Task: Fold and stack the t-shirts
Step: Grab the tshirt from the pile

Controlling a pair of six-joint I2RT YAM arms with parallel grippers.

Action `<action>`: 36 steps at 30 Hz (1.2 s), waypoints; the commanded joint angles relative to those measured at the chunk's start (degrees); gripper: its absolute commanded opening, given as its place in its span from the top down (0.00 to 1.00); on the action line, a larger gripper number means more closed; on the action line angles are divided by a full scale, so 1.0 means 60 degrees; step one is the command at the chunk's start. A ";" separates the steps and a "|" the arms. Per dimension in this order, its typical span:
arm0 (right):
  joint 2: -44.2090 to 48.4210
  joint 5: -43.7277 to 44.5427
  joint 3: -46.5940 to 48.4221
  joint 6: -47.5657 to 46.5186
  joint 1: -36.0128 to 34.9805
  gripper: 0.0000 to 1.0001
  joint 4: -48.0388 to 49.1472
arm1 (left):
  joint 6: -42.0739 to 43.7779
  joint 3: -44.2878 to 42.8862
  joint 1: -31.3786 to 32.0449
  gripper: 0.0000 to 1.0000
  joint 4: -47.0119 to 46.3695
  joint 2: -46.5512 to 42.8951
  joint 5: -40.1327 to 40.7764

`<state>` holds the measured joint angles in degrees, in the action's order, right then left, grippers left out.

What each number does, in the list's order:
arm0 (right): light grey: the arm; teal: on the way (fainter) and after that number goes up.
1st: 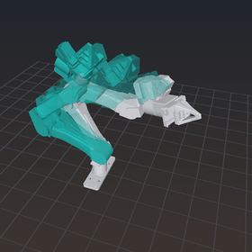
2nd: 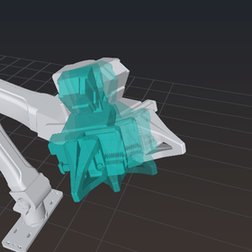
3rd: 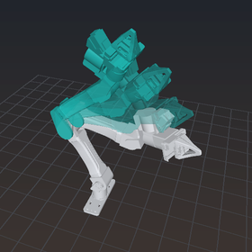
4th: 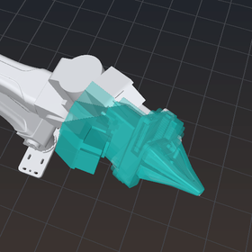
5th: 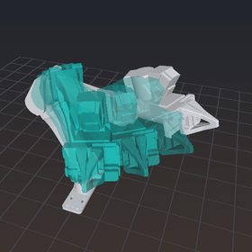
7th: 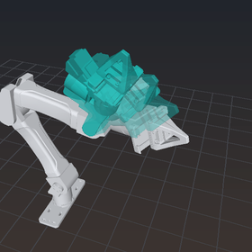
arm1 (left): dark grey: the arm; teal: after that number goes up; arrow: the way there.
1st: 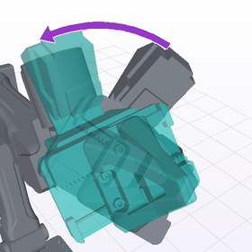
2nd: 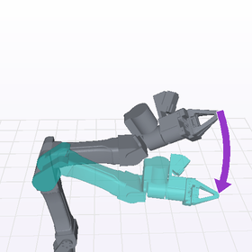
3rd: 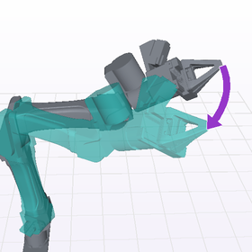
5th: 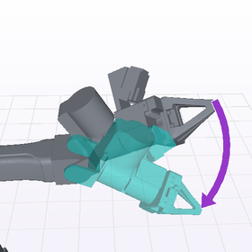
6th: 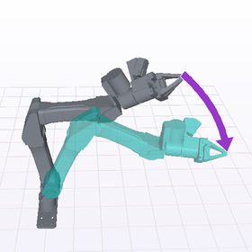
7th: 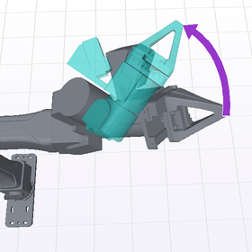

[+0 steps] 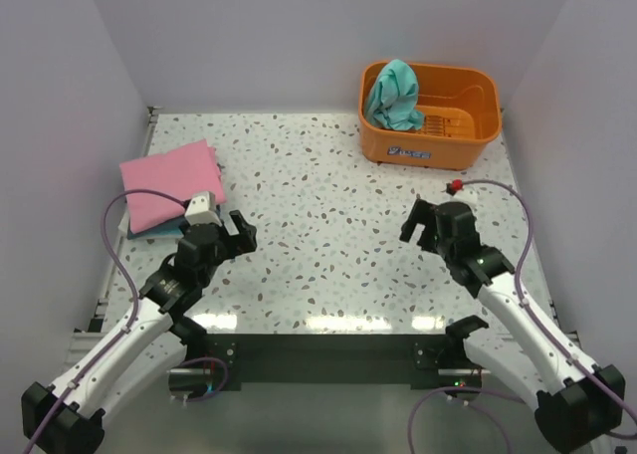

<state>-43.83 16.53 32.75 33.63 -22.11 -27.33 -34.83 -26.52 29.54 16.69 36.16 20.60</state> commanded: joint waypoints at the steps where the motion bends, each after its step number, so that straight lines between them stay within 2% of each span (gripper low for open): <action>1: -0.1315 -0.0223 0.1760 -0.0755 -0.0007 0.01 0.1797 | 0.0136 0.0011 0.0013 0.00 -0.0642 0.0037 -0.0079; 4: -0.2679 0.0259 0.3501 -0.1486 -0.0007 0.01 0.2225 | 0.0063 0.0157 0.0013 0.00 -0.0643 0.0052 0.0023; 5: -0.3758 0.0450 0.4768 -0.1807 -0.0007 0.01 0.2096 | 0.0048 0.0201 0.0013 0.00 -0.0686 0.0052 0.0024; 7: -0.5153 0.1253 0.6296 -0.2116 0.0008 0.01 0.1396 | 0.0063 0.0202 0.0013 0.00 -0.0716 0.0154 0.0228; 8: -0.6654 0.1562 0.8001 -0.2191 0.0022 0.01 0.1072 | 0.0048 0.0129 0.0013 0.00 -0.0629 0.0213 0.0316; 10: -0.8097 0.2003 0.9869 -0.2322 0.0037 0.01 0.0051 | 0.0019 0.0084 0.0013 0.00 -0.0555 0.0301 0.0331; 11: -0.9627 0.2106 1.1763 -0.2410 0.0052 0.01 -0.0290 | 0.0033 0.0114 0.0013 0.00 -0.0555 0.0287 0.0331; 13: -1.1070 0.2268 1.3648 -0.2542 0.0067 0.01 -0.1065 | 0.0019 0.0187 0.0013 0.00 -0.0627 0.0272 0.0390; 14: -1.2238 0.2443 1.5282 -0.2615 0.0081 0.01 -0.1171 | 0.0019 0.0231 0.0013 0.00 -0.0613 0.0257 0.0419; 17: -1.3711 0.2751 1.7414 -0.2850 0.0125 0.01 -0.0911 | 0.0063 0.0158 0.0013 0.00 -0.0628 0.0272 0.0405; 18: -1.4251 0.2926 1.7553 -0.2923 0.0154 0.01 -0.0067 | 0.0063 0.0158 0.0013 0.00 -0.0642 0.0257 0.0390; 22: -1.4783 0.3220 1.6867 -0.3084 0.0271 0.01 0.2437 | 0.0063 0.0245 0.0013 0.00 -0.0701 0.0272 0.0244; 24: -1.5134 0.3919 1.6923 -0.3216 0.0286 0.01 0.3102 | 0.0063 0.0202 0.0013 0.00 -0.0657 0.0286 0.0258; 28: -1.6494 0.4538 1.8195 -0.3801 0.0418 0.02 0.3514 | 0.0077 0.0201 0.0013 0.00 -0.0657 0.0199 0.0258; 30: -1.6717 0.4379 1.8286 -0.3963 0.0506 0.03 0.3894 | 0.0077 0.0216 0.0013 0.00 -0.0687 0.0155 0.0171; 32: -1.6864 0.4334 1.8228 -0.3877 0.0652 0.08 0.4071 | 0.0106 0.0216 0.0013 0.00 -0.0716 0.0154 0.0141; 33: -1.6893 0.4349 1.8228 -0.3731 0.0710 0.13 0.4086 | 0.0121 0.0231 0.0013 0.00 -0.0745 0.0169 0.0155; 34: -1.6908 0.4262 1.8228 -0.3396 0.0769 0.34 0.4159 | 0.0121 0.0202 0.0013 0.00 -0.0716 0.0198 0.0170; 36: -1.6908 0.3415 1.8228 -0.3130 0.0989 0.53 0.4087 | 0.0121 0.0216 0.0013 0.00 -0.0730 0.0257 0.0170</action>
<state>-145.99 39.11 138.91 12.47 -18.13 -7.90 -34.83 -25.47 29.54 15.42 37.67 21.41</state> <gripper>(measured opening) 0.544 0.997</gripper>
